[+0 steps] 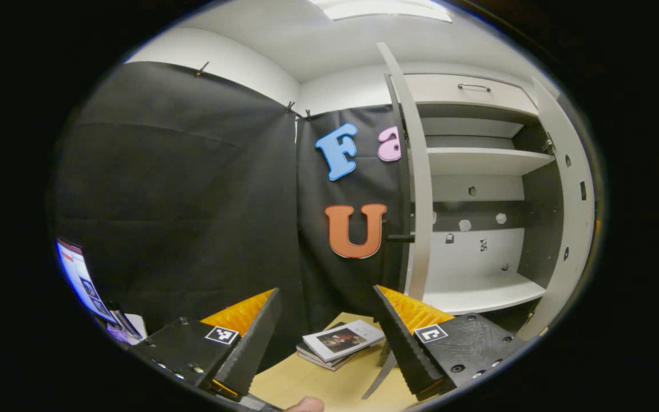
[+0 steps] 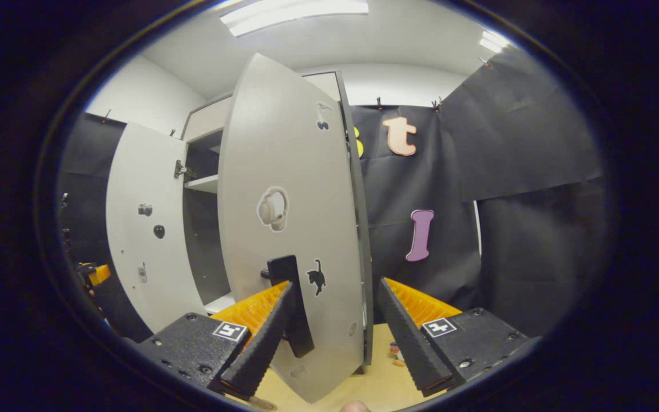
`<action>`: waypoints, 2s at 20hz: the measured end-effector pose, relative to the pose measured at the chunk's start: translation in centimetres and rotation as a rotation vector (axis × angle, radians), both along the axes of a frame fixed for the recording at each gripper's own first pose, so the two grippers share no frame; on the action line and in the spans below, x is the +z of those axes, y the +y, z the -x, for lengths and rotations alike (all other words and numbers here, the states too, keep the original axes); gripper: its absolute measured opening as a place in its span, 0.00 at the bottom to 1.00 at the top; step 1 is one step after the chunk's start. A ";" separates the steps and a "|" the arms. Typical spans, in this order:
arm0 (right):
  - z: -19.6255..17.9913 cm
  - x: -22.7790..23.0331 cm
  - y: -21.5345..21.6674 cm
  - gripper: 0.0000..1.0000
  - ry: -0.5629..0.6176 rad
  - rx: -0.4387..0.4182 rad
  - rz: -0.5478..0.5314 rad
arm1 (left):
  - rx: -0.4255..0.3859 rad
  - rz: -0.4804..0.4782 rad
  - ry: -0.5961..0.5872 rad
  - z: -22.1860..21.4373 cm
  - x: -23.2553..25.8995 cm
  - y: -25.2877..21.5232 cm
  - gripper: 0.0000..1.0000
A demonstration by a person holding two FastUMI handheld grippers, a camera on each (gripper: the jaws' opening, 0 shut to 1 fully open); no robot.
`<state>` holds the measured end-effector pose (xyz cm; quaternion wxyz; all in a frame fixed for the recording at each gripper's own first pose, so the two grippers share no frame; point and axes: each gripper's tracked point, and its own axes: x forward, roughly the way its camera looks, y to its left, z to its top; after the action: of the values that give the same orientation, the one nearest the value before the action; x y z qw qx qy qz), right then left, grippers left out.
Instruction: Grasp the bottle in the cabinet with the left hand and place it on the coaster, then close the right door with the right hand and the left door with the left hand.
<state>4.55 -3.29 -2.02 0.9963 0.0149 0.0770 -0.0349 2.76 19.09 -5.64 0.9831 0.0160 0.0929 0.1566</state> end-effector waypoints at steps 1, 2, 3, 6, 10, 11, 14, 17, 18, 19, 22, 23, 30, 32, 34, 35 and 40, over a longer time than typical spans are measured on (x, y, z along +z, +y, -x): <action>-0.5 -0.1 0.6 0.96 -0.001 0.005 -0.009 | -0.009 0.006 0.011 -0.4 -0.4 0.2 1.00; -1.0 -0.2 1.4 0.96 0.002 0.015 -0.016 | -0.016 0.011 0.020 -1.0 -0.8 0.5 1.00; -1.6 -0.5 2.3 0.96 0.005 0.023 -0.020 | -0.016 0.015 0.022 -1.4 -1.2 1.0 1.00; -3.1 -1.4 5.9 0.96 0.021 0.082 0.005 | -0.008 0.067 0.032 -2.3 -2.4 1.8 0.96; -4.4 -1.0 7.8 0.97 0.001 0.093 0.044 | -0.042 0.103 0.037 -2.6 -3.2 2.3 0.96; -4.4 -1.1 7.9 0.96 0.002 0.090 0.042 | -0.054 0.109 0.037 -2.5 -3.2 2.2 0.96; -4.2 -2.2 6.9 0.96 0.020 0.060 0.051 | -0.077 0.162 0.029 -2.5 -3.3 1.8 0.96; -3.2 -3.5 5.5 0.97 0.052 0.025 0.042 | -0.082 0.162 0.027 -2.7 -3.2 1.7 1.00; -2.8 -3.6 4.9 0.97 0.059 0.017 0.044 | -0.091 0.155 0.031 -2.7 -3.2 1.7 1.00; -2.3 -3.8 4.2 0.96 0.063 0.006 0.048 | -0.100 0.150 0.038 -2.8 -3.2 1.6 1.00; -1.2 -3.5 2.7 0.97 0.058 -0.017 0.053 | -0.122 0.119 0.058 -2.6 -3.0 0.8 1.00; -0.8 -3.4 2.3 0.96 0.055 -0.021 0.053 | -0.126 0.105 0.061 -2.6 -2.9 0.4 1.00; 1.1 -3.0 -0.6 0.96 0.056 -0.044 0.046 | -0.236 0.100 0.080 -2.3 -2.8 -4.6 0.93; 1.6 -2.8 -1.4 0.96 0.051 -0.054 0.040 | -0.246 0.085 0.080 -2.2 -2.6 -5.6 0.98; 2.1 -2.9 -2.2 0.92 0.057 -0.063 0.038 | -0.252 0.096 0.077 -2.4 -2.8 -6.1 0.93; 2.3 -2.8 -2.5 0.96 0.057 -0.065 0.037 | -0.253 0.110 0.076 -2.4 -2.9 -6.4 0.93; 3.0 -2.4 -3.7 0.97 0.055 -0.077 0.048 | -0.284 0.148 0.070 -2.6 -2.9 -8.7 0.98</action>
<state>1.58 -7.01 -4.43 0.9918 -0.0068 0.1030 -0.0756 5.34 10.44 -8.56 0.9900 -0.0383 0.1353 0.0082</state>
